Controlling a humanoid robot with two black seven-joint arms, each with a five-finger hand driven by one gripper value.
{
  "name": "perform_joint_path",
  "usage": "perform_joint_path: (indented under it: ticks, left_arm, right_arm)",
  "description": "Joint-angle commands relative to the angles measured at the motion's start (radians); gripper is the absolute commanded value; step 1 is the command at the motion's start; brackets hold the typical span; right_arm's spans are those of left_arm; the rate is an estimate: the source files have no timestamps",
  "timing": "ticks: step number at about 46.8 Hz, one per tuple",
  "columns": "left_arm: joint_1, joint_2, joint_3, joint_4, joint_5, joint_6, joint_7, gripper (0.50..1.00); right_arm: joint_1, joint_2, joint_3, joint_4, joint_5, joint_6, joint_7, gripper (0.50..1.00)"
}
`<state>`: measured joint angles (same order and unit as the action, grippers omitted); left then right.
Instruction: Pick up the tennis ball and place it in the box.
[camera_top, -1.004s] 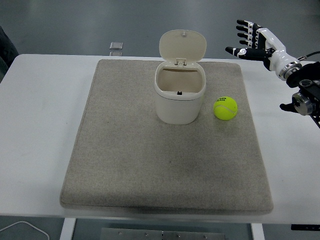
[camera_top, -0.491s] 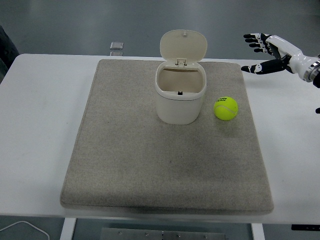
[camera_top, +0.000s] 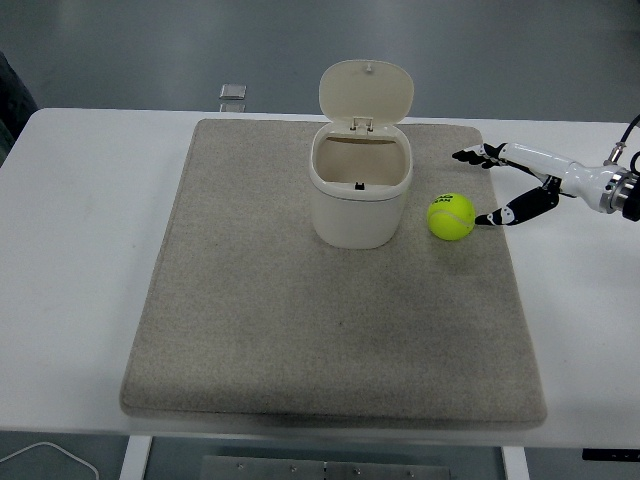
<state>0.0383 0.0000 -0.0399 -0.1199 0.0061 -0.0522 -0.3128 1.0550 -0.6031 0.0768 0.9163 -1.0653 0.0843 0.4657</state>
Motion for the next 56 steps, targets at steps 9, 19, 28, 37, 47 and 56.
perform_joint_path:
  ticks: [9,19,28,37,47,56]
  left_arm:
    - [0.0,0.0,0.0,-0.001,0.0,0.0,0.0,0.992]
    - [0.0,0.0,0.0,0.0,0.0,0.0,0.0,0.992]
    - [0.0,0.0,0.0,-0.001,0.0,0.0,0.0,0.992]
    - [0.0,0.0,0.0,0.0,0.0,0.0,0.0,0.99]
    - [0.0,0.0,0.0,-0.001,0.0,0.0,0.0,0.992]
    - [0.0,0.0,0.0,0.0,0.0,0.0,0.0,0.992]
  right_arm:
    - [-0.036,0.019,-0.003,0.0,-0.008,-0.047,-0.007,0.919]
    - [-0.044,0.04,-0.006,-0.004,-0.025,-0.075,-0.013,0.917]
    - [-0.047,0.06,-0.006,-0.011,-0.027,-0.095,-0.016,0.911]
    - [-0.052,0.071,-0.006,-0.013,-0.028,-0.098,-0.016,0.901]
    - [-0.052,0.078,-0.003,-0.013,-0.027,-0.098,-0.016,0.897]
    - [-0.052,0.095,-0.003,-0.013,-0.028,-0.098,-0.016,0.873]
